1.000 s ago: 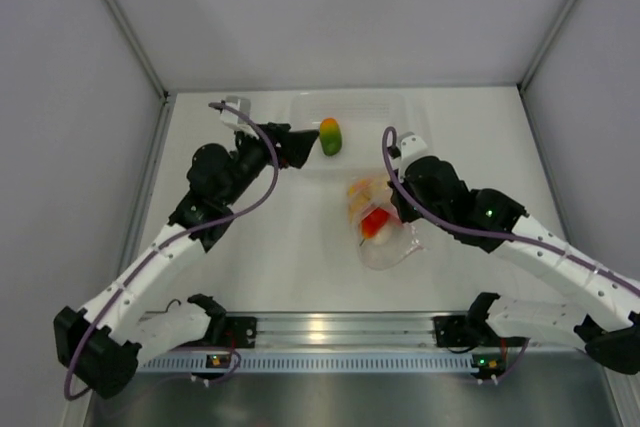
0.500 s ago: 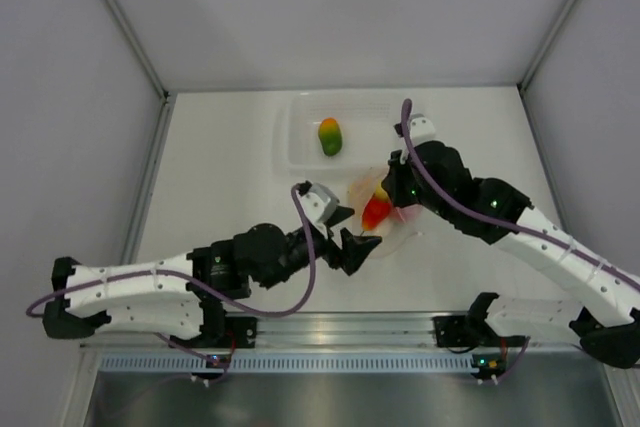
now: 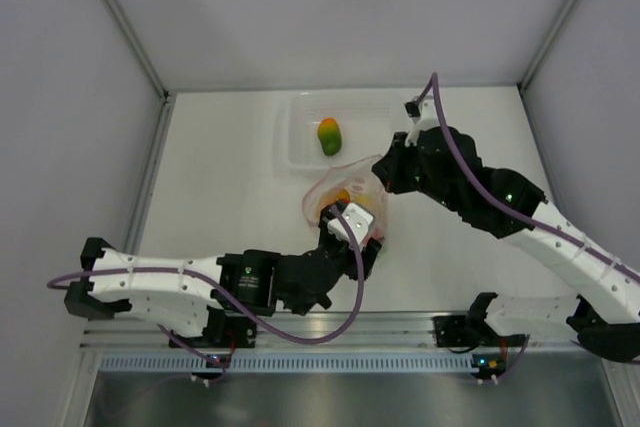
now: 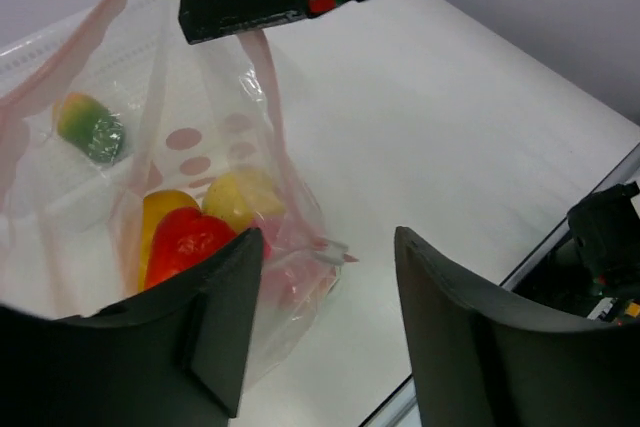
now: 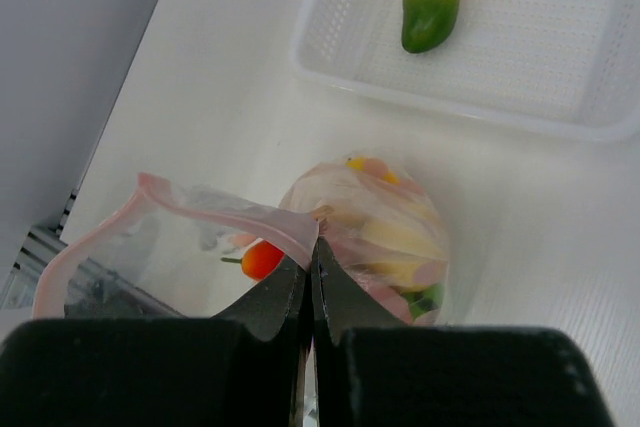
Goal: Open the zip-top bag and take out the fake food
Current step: Pick up the fake fruit from the zipper food storage bag.
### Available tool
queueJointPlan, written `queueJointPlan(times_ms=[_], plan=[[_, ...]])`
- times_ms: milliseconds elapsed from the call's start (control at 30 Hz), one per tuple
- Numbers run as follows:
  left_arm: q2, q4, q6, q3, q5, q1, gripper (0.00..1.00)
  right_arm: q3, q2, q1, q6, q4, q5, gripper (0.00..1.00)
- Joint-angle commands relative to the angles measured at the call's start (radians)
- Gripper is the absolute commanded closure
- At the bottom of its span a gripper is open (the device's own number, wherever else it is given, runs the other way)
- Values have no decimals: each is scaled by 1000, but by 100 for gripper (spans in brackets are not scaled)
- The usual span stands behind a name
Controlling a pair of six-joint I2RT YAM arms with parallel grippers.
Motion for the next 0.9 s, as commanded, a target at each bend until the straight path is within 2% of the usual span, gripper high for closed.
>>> queueJointPlan(times_ms=[0, 33, 200, 333, 500, 633, 867], plan=[[-53, -32, -35, 47, -68, 45, 39, 32, 1, 27, 25, 51, -14, 100], [-65, -32, -35, 43, -31, 54, 44, 22, -1, 28, 19, 54, -24, 100], [-113, -31, 0, 40, 66, 62, 45, -61, -21, 35, 10, 48, 0, 100], [-122, -31, 9, 50, 66, 76, 45, -107, -48, 36, 40, 42, 43, 100], [-85, -26, -17, 69, 164, 143, 53, -199, -85, 35, 102, 101, 75, 100], [-15, -31, -15, 112, 167, 148, 55, -172, -51, 35, 71, 81, 84, 100], [90, -32, -24, 135, 258, 192, 55, -66, 21, 28, -38, -9, 147, 100]])
